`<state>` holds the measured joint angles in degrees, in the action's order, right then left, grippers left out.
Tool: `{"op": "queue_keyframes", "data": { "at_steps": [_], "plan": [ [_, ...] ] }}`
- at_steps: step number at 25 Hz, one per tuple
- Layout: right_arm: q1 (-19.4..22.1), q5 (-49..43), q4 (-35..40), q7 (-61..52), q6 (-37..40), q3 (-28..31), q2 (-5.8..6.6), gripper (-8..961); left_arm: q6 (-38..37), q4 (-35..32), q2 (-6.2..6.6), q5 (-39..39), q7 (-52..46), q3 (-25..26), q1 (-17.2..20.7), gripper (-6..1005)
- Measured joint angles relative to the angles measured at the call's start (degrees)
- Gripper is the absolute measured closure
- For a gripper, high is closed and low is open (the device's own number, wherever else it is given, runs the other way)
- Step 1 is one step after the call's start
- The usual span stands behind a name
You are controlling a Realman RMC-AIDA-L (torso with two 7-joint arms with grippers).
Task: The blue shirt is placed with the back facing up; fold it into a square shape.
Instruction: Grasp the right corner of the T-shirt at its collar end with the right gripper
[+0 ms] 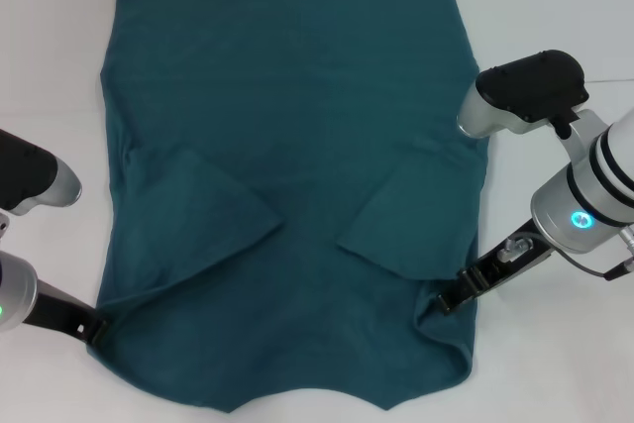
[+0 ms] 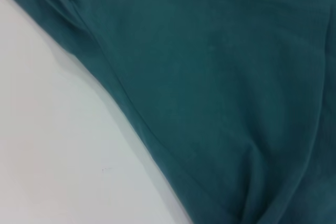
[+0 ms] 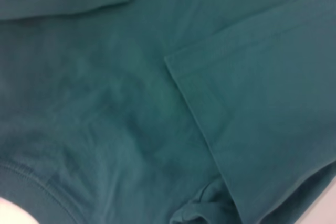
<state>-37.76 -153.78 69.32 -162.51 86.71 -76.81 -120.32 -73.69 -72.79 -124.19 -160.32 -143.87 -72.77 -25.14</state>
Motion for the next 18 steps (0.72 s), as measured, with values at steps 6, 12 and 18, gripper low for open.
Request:
{"op": "queue_keyframes", "data": {
  "at_steps": [6,12,18],
  "plan": [
    [-0.39,0.12,-1.97,-0.01,-1.67,0.26,0.00,141,0.03,0.03,0.00,-0.06,0.00,0.00,-0.23,959],
    [-0.47,0.59,-2.33,-0.13,-2.66,0.41,0.01,319,0.05,0.11,0.00,-0.08,0.00,0.00,-0.26,956],
    [-0.64,1.49,-3.70,-0.25,-3.85,0.37,0.15,330,0.05,0.11,0.00,0.02,0.00,0.00,-0.26,953]
  ]
}}
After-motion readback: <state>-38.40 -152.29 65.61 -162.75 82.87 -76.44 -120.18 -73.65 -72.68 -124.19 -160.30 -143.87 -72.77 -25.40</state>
